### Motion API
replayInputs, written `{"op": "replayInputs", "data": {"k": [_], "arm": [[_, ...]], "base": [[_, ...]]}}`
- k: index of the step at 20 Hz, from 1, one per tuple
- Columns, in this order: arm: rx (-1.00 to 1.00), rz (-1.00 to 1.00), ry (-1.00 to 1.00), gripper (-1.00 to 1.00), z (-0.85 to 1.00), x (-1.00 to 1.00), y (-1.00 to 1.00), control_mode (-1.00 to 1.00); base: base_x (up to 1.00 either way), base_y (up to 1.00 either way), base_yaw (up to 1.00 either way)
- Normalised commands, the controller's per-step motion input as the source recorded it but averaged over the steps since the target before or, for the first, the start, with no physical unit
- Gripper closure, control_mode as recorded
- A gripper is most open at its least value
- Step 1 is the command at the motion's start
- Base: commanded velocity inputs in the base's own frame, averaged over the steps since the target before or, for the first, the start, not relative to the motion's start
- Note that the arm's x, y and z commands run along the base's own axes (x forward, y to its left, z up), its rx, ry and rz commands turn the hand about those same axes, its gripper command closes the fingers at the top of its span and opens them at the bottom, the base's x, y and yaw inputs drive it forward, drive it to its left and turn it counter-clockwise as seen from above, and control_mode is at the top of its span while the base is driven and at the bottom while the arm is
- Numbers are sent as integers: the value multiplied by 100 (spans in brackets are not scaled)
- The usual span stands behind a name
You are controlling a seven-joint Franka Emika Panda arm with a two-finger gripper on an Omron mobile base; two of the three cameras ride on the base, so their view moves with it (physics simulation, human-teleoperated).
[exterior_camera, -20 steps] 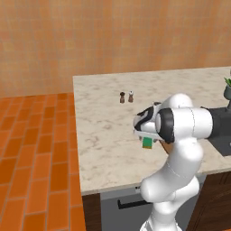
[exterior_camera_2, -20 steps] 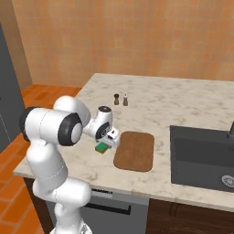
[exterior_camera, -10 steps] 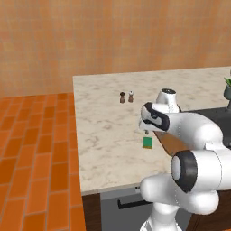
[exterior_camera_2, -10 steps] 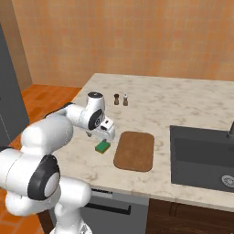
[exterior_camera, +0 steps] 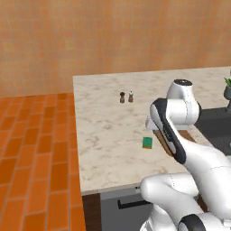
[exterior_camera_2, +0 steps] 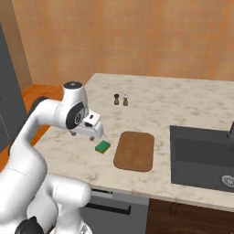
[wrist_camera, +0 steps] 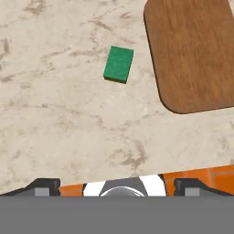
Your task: Pick up the sponge from the counter and clean the cutting board by briefly scrubbing or pressing down on the cutting board. Once finished, release the sponge.
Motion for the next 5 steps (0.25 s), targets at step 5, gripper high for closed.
{"op": "replayInputs", "data": {"k": [5], "arm": [[0, 0, -3, -100, 84, -58, 0, -100]], "base": [[0, 0, 0]]}}
